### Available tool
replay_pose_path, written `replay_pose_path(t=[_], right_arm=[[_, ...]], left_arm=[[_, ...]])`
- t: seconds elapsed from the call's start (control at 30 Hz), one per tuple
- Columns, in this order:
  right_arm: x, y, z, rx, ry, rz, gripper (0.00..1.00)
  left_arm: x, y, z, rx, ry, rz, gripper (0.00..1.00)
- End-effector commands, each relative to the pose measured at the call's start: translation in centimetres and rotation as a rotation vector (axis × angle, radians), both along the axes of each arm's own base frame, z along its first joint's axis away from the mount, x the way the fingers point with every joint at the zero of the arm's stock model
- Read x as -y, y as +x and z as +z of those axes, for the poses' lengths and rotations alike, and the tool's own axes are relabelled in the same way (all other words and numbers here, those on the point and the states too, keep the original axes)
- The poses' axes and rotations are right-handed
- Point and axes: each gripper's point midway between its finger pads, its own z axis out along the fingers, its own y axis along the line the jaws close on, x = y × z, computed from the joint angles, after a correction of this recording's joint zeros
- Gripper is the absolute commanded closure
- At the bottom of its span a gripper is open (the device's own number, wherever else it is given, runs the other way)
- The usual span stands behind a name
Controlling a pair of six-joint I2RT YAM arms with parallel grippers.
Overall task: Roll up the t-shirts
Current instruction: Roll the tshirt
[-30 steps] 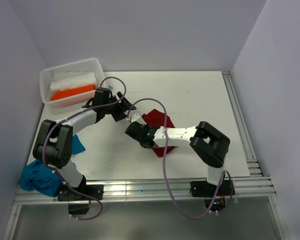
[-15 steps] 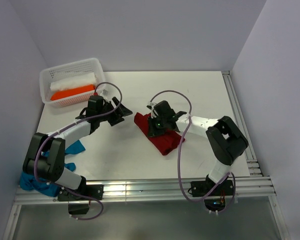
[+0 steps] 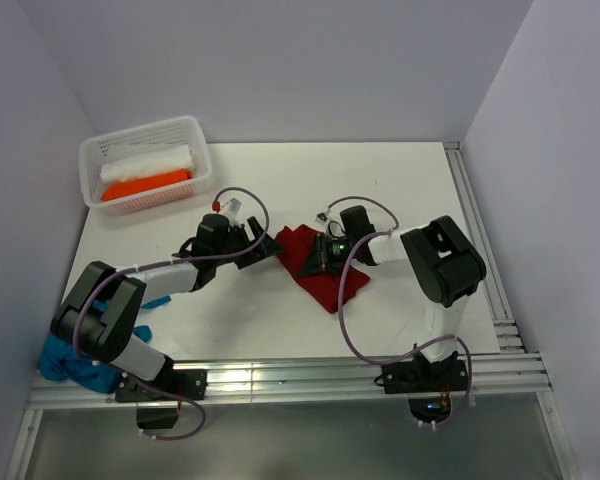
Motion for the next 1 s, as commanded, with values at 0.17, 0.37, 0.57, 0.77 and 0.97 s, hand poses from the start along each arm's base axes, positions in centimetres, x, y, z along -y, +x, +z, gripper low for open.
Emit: replay_pose_path(t=[0.17, 0.37, 0.57, 0.77, 0.97], right_arm=[[0.8, 0.3, -2.2, -0.100, 0.017, -0.025, 1.00], [1.2, 0.3, -4.3, -0.170, -0.007, -0.039, 1.00], [1.0, 0.5, -4.2, -0.181, 0.011, -0.038, 1.00], [0.9, 0.3, -4.0, -0.187, 0.023, -0.034, 1.00], [1.0, 0.2, -4.3, -0.193, 0.015, -0.034, 1.00]], left_arm=[[0.4, -0.1, 0.0, 0.142, -0.034, 0.004, 0.07], [1.1, 0.0, 0.1, 0.205, -0.103, -0.013, 0.06], [1.6, 1.0, -0.5, 0.243, -0.112, -0.018, 0.00], [1.7, 2.6, -1.1, 0.243, -0.068, -0.015, 0.01], [2.0, 3.9, -1.6, 0.266, -0.094, -0.021, 0.01]])
